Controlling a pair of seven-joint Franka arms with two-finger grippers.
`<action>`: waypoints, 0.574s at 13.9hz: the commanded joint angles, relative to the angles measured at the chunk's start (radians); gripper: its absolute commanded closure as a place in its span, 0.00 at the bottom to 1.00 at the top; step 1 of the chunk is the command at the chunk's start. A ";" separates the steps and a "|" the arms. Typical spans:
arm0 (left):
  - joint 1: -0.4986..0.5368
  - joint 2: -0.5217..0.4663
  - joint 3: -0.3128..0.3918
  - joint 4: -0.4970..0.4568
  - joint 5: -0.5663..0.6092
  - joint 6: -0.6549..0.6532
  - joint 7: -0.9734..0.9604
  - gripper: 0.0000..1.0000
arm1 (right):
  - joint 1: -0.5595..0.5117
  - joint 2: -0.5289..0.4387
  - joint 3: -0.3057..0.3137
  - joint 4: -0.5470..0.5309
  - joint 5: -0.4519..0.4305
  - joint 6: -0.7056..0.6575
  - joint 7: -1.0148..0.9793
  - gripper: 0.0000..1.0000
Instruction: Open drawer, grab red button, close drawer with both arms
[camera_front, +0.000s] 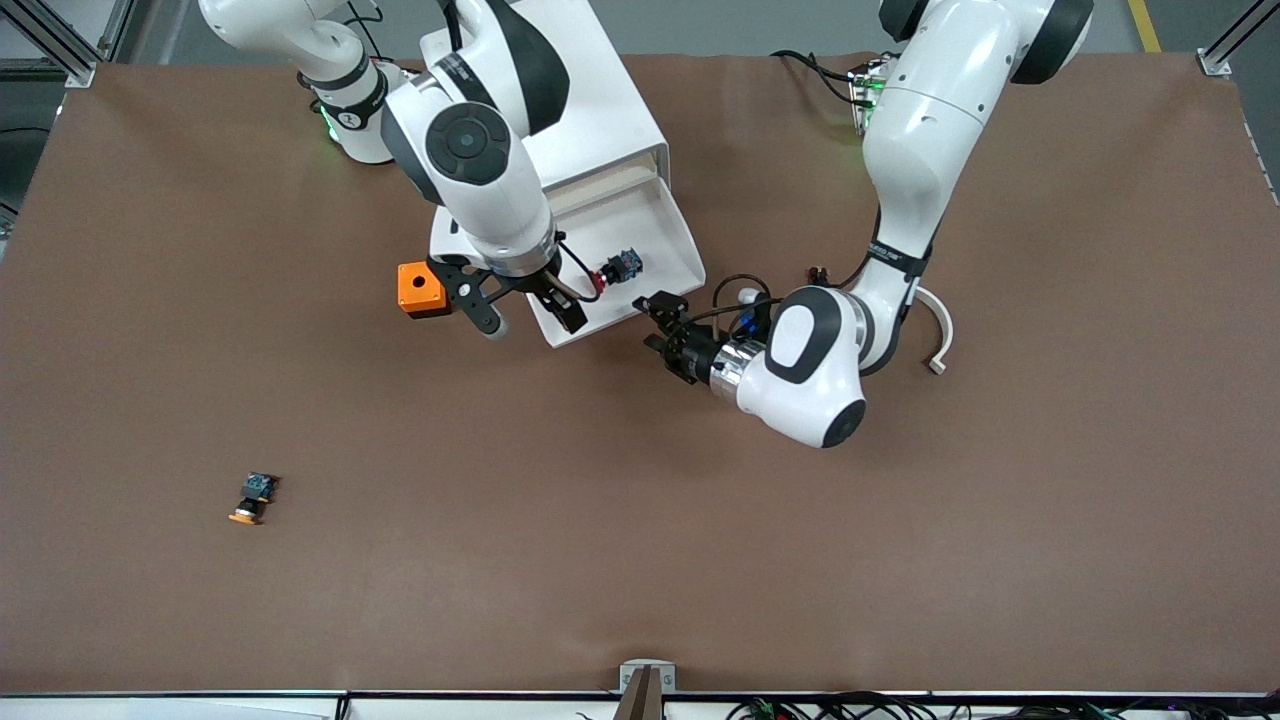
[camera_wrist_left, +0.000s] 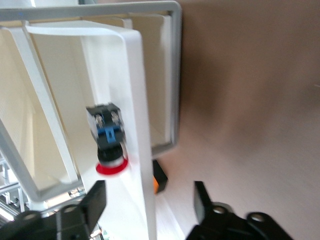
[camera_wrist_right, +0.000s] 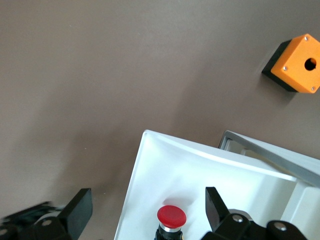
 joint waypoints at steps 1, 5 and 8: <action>0.009 -0.003 0.070 0.039 0.026 -0.010 0.020 0.01 | 0.037 0.007 -0.014 -0.005 0.003 0.008 0.053 0.00; 0.006 -0.032 0.149 0.073 0.147 -0.010 0.029 0.02 | 0.091 0.007 -0.014 -0.037 -0.008 0.044 0.122 0.00; 0.016 -0.081 0.169 0.073 0.302 -0.015 0.047 0.02 | 0.117 0.011 -0.016 -0.058 -0.009 0.087 0.150 0.00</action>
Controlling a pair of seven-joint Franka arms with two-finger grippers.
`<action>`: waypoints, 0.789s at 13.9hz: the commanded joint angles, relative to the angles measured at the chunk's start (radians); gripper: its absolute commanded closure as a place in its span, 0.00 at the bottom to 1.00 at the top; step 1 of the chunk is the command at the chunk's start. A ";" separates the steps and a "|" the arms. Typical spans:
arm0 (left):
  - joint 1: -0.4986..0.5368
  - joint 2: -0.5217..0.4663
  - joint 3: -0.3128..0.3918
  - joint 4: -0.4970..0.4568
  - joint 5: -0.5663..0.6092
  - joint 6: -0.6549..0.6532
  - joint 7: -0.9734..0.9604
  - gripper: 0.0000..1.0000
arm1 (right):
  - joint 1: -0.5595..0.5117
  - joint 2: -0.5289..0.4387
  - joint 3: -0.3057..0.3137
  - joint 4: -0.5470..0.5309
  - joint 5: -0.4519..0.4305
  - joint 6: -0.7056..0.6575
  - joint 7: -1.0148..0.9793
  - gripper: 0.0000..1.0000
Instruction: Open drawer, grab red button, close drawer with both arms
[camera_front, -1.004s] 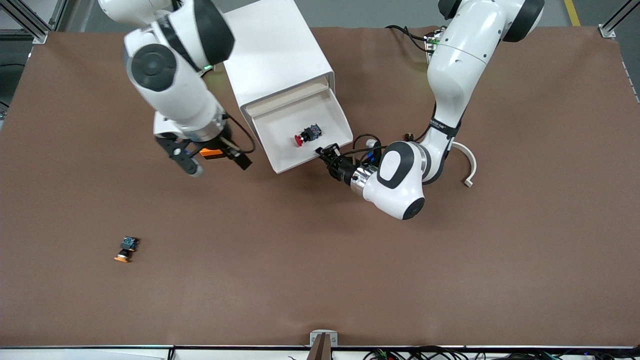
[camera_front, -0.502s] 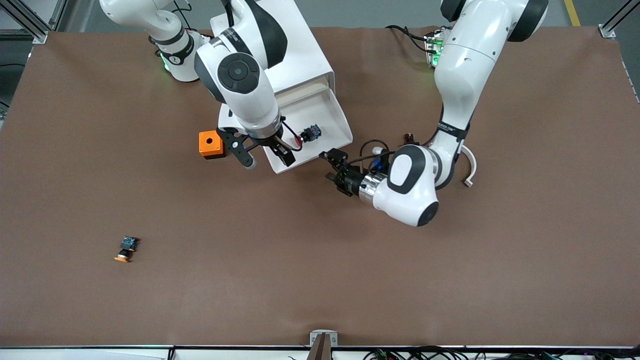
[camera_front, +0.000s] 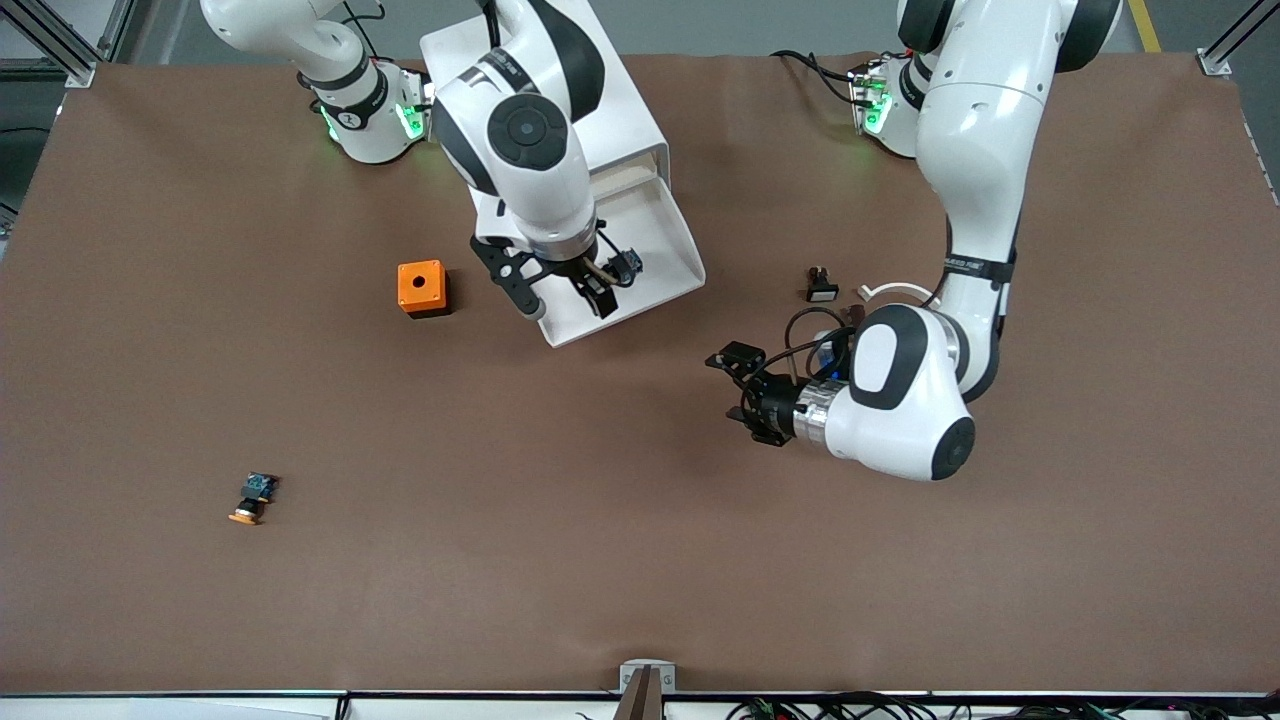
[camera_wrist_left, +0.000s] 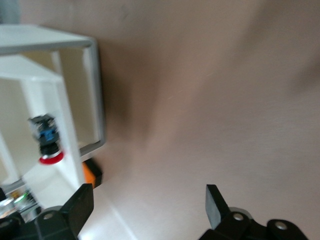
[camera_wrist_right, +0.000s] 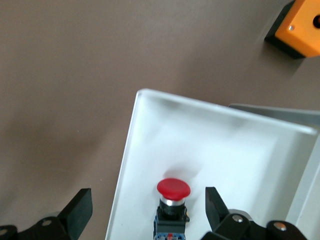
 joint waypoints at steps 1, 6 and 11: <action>0.007 -0.066 0.008 -0.010 0.127 -0.014 0.047 0.02 | 0.033 0.005 -0.014 -0.019 -0.010 0.037 0.035 0.00; 0.049 -0.189 0.014 -0.010 0.238 -0.048 0.264 0.01 | 0.082 0.030 -0.014 -0.043 -0.036 0.095 0.101 0.00; 0.134 -0.258 0.010 -0.010 0.239 -0.123 0.425 0.01 | 0.125 0.044 -0.014 -0.114 -0.056 0.199 0.162 0.00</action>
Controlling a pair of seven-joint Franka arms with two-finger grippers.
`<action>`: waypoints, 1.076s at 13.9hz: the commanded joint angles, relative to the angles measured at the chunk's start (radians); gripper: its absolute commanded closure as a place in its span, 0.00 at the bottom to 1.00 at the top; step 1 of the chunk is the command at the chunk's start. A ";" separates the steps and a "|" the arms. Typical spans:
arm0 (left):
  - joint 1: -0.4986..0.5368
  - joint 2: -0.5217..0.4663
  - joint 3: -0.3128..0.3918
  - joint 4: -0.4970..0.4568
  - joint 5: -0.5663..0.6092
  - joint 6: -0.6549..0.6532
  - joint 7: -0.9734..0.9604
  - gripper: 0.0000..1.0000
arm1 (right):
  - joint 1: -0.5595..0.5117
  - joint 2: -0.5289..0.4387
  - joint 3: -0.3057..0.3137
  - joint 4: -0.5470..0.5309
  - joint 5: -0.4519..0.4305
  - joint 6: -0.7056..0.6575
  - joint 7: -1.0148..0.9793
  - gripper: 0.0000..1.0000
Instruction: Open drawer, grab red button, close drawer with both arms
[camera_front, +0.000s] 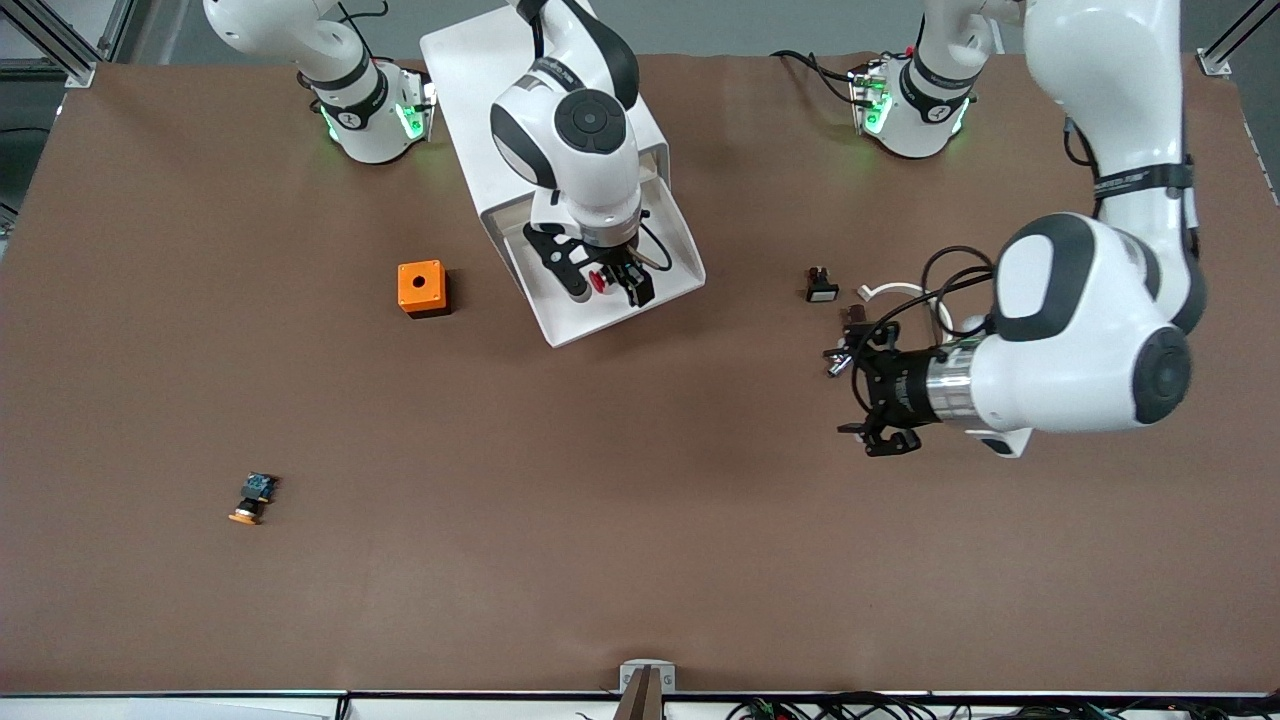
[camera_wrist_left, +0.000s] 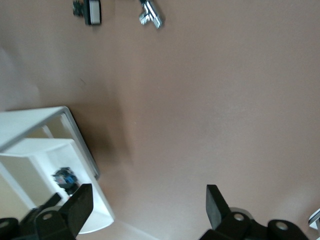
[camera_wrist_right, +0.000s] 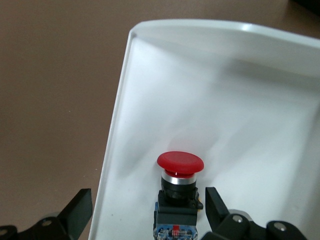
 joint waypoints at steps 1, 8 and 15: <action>0.028 -0.037 -0.004 -0.014 0.016 -0.032 0.100 0.01 | 0.038 0.000 -0.012 -0.031 -0.020 0.030 0.047 0.00; 0.037 -0.060 -0.006 -0.017 0.022 -0.049 0.327 0.01 | 0.048 0.011 -0.011 -0.028 -0.020 -0.018 0.023 0.20; -0.113 -0.050 -0.021 -0.032 0.137 -0.043 0.645 0.01 | 0.034 0.011 -0.009 0.019 -0.012 -0.027 -0.020 1.00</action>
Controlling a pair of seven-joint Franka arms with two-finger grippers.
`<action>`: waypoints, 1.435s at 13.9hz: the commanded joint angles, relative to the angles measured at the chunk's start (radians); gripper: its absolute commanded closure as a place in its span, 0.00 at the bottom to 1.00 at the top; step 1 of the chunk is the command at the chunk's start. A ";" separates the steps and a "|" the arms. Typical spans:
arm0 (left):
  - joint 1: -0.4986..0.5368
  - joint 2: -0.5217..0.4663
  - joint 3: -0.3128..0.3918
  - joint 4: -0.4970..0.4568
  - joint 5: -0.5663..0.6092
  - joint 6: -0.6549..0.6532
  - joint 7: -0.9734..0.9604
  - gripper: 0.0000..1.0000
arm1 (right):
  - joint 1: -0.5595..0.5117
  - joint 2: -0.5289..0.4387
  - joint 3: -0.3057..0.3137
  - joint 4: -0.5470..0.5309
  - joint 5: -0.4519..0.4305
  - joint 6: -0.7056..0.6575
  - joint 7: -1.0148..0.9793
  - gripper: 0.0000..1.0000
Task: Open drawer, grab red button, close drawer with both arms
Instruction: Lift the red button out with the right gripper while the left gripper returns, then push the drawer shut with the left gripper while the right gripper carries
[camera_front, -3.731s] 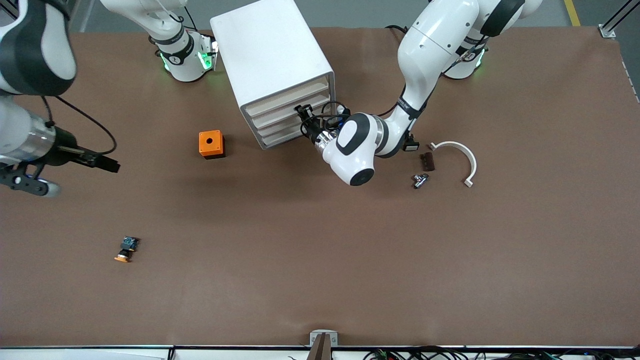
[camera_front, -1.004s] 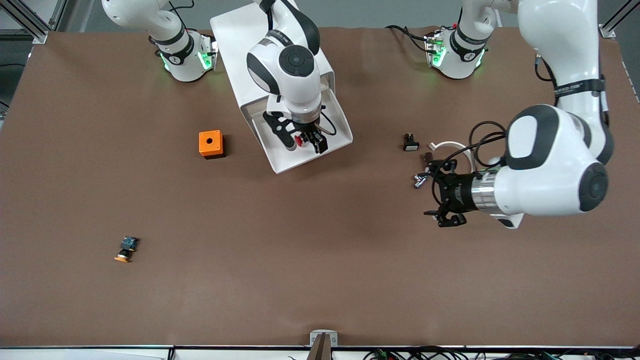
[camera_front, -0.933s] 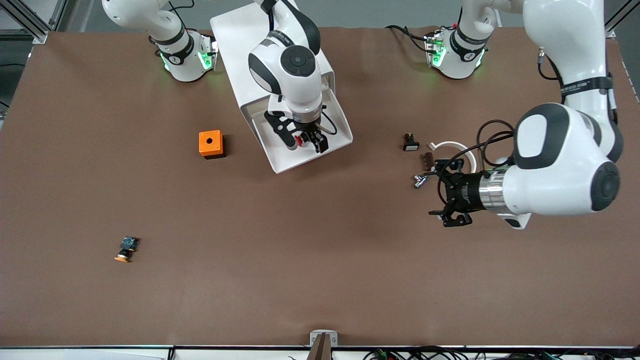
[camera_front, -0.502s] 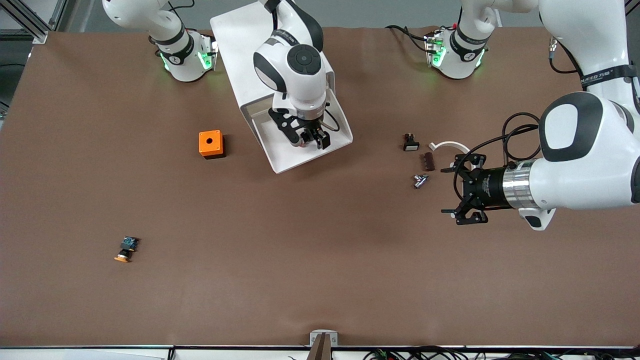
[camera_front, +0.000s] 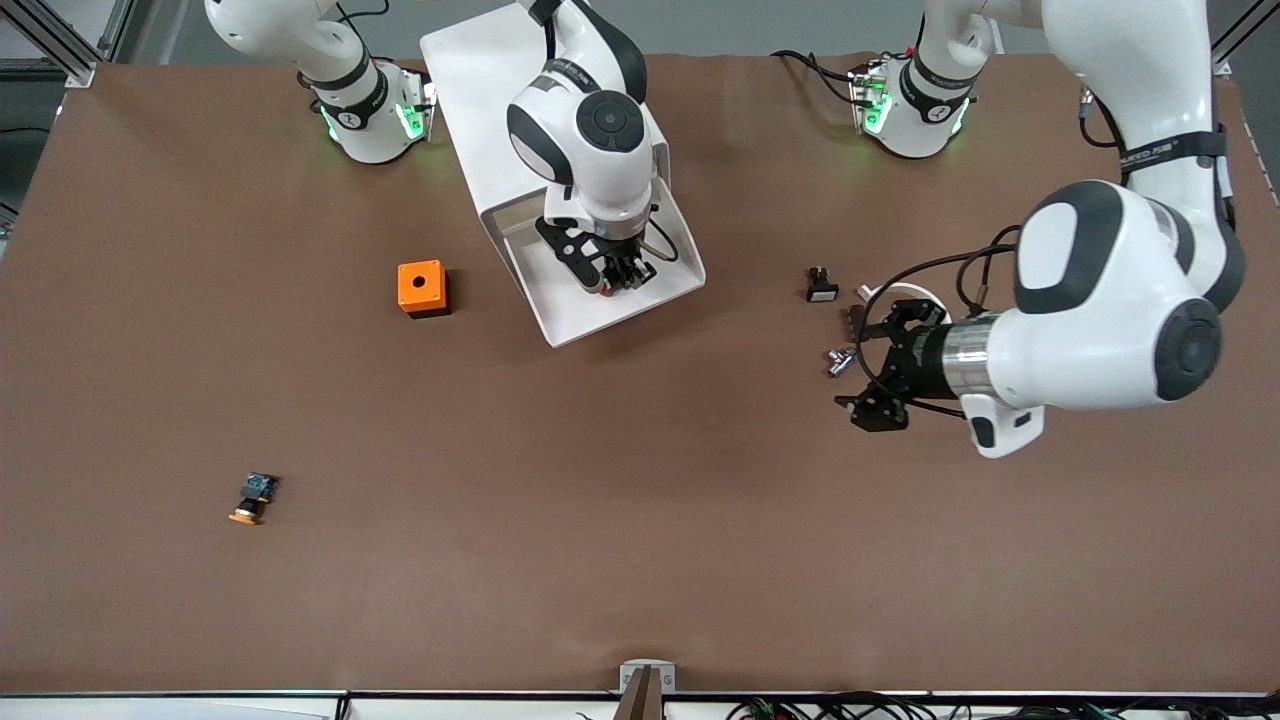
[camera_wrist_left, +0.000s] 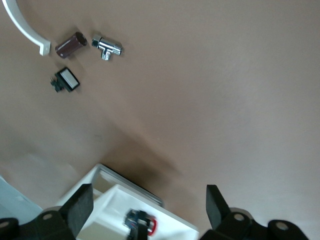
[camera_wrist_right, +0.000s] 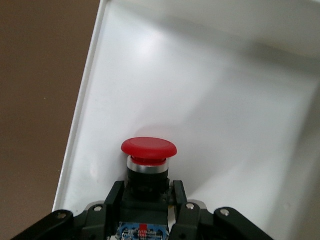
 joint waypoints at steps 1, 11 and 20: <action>-0.111 -0.006 -0.007 -0.009 0.089 0.007 0.062 0.01 | -0.009 0.001 -0.008 0.061 -0.005 -0.040 -0.023 1.00; -0.293 0.157 -0.044 -0.108 0.204 0.426 0.419 0.01 | -0.421 -0.007 -0.016 0.205 0.003 -0.319 -0.904 0.99; -0.359 0.153 -0.216 -0.238 0.198 0.532 0.418 0.01 | -0.748 0.208 -0.016 0.202 -0.011 -0.016 -1.442 0.98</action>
